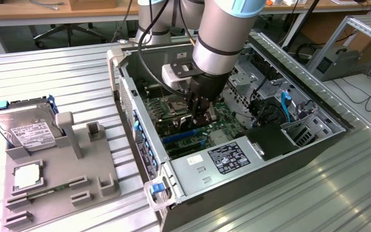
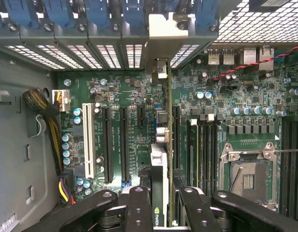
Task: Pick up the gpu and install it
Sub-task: 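Insert the gpu into the slot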
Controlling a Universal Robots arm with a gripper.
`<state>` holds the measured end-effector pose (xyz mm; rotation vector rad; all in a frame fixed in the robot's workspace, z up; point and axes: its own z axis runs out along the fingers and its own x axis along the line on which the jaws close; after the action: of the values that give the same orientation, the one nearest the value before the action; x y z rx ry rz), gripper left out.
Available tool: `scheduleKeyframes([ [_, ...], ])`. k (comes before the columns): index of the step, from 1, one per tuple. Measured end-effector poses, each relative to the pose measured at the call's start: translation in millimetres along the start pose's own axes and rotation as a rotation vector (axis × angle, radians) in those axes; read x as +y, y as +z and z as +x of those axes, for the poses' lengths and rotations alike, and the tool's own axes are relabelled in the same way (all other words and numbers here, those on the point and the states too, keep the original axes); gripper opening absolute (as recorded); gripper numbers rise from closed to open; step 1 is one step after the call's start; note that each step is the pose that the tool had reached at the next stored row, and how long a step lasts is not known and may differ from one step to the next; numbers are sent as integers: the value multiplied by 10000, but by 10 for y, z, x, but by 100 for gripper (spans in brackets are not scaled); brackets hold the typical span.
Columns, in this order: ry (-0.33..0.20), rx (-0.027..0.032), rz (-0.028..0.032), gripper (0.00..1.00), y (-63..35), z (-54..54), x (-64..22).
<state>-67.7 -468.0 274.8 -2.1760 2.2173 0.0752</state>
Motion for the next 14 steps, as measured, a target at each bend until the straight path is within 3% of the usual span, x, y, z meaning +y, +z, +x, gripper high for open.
scheduleKeyframes([
  [14, -2, 0, 0, 27, 3, 2, 41],
])
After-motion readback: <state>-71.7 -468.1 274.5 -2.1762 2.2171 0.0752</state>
